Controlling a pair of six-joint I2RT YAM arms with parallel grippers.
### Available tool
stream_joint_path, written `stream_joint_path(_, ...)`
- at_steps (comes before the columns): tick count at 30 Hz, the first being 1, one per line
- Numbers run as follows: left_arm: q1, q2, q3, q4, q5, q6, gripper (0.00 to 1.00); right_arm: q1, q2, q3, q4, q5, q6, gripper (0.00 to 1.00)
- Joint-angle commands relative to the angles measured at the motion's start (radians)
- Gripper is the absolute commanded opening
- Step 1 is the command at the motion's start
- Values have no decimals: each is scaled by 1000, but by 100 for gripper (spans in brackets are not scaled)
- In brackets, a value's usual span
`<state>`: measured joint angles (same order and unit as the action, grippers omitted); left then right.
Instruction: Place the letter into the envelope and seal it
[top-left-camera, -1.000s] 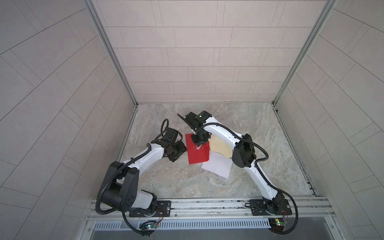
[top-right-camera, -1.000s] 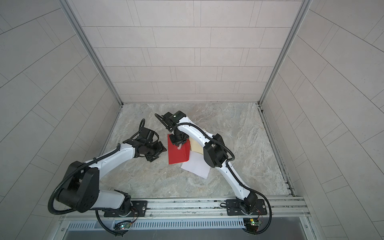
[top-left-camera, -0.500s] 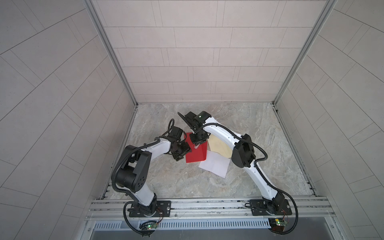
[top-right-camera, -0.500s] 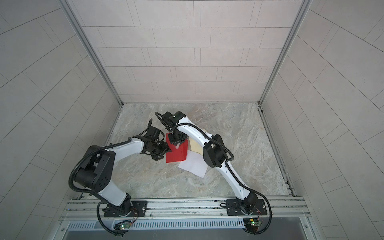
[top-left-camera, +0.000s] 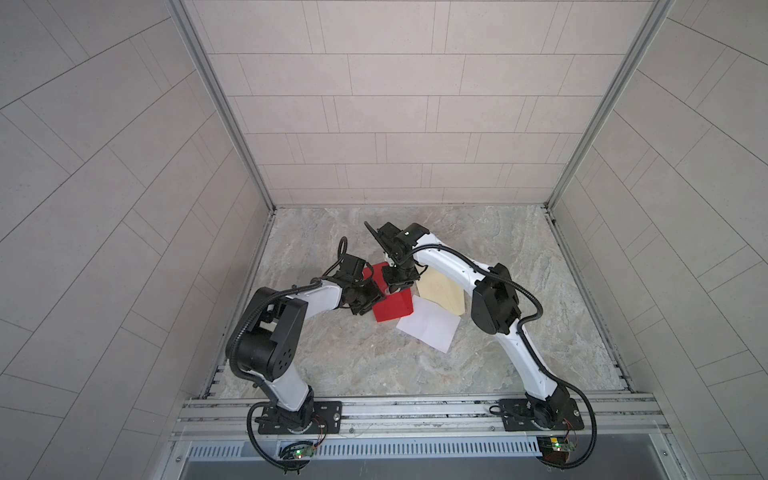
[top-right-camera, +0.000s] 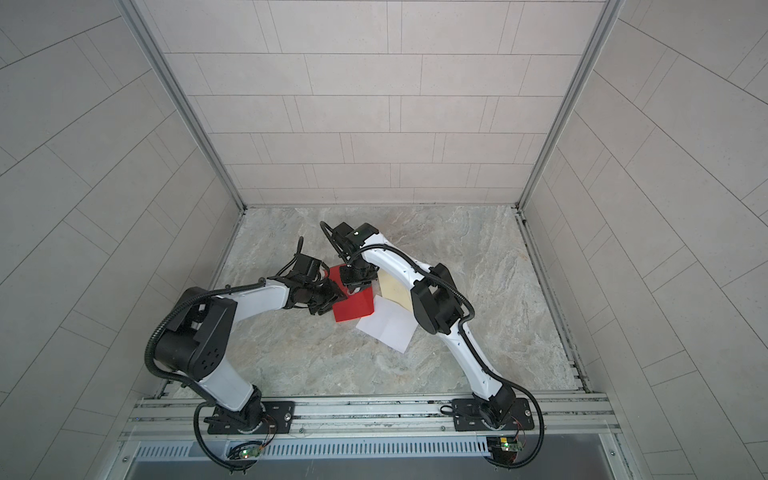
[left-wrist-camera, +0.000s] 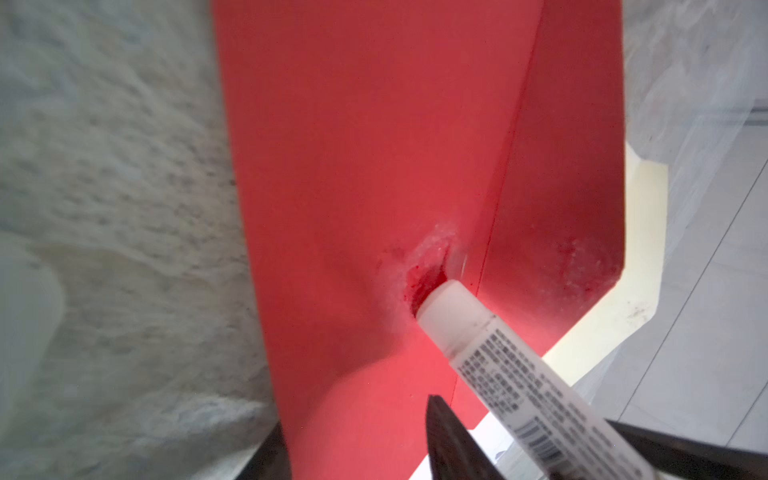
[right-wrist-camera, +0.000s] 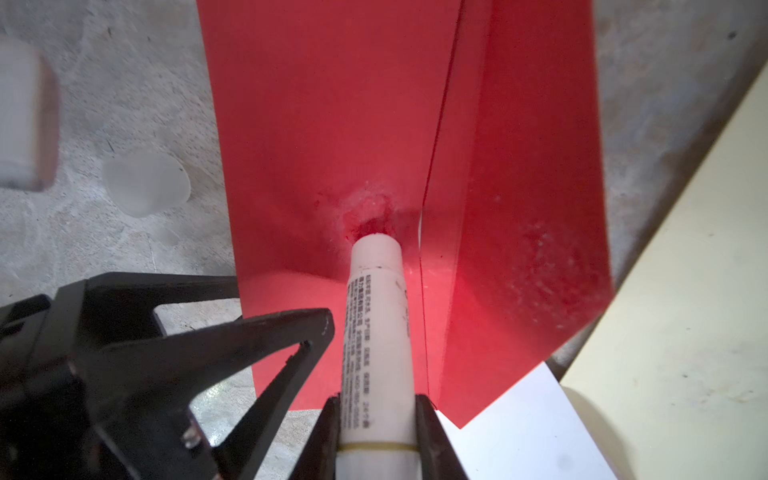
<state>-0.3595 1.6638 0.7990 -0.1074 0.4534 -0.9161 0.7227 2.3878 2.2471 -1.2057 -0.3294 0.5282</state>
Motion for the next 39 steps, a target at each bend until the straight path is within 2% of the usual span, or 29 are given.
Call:
stream_joint_path(1,-9,17,-26,34,-25,1,28,8,16,-43,35,14,10,0)
stream_joint_path(2,-10,26,-24,34,-23,2,21,7,15,-45,35,15,10,0)
stream_joint_path(5,-21,55,-11,23,-18,28,6,9,8,-45,34,16,12,0)
stream_joint_path(7,-39,67,4,13,-14,61,0,9,1,-43,32,18,12,0)
stream_joint_path(13,-134,63,85,-111,-58,262,0,5,-13,-29,12,35,7,0)
stream_joint_path(18,-178,23,72,-124,-122,338,0,-13,-13,-29,-6,56,16,0)
stream_joint_path(23,-181,-48,10,-91,-187,367,0,-38,-21,-34,-17,89,28,0)
stream_joint_path(33,-181,-172,-119,76,-140,348,0,-49,-44,-63,2,183,55,0)
stream_joint_path(36,-180,-163,-123,88,-119,338,0,-49,-82,-124,68,154,58,0)
stream_joint_path(39,-181,-134,-119,84,-116,329,0,-51,-149,-213,190,56,51,0)
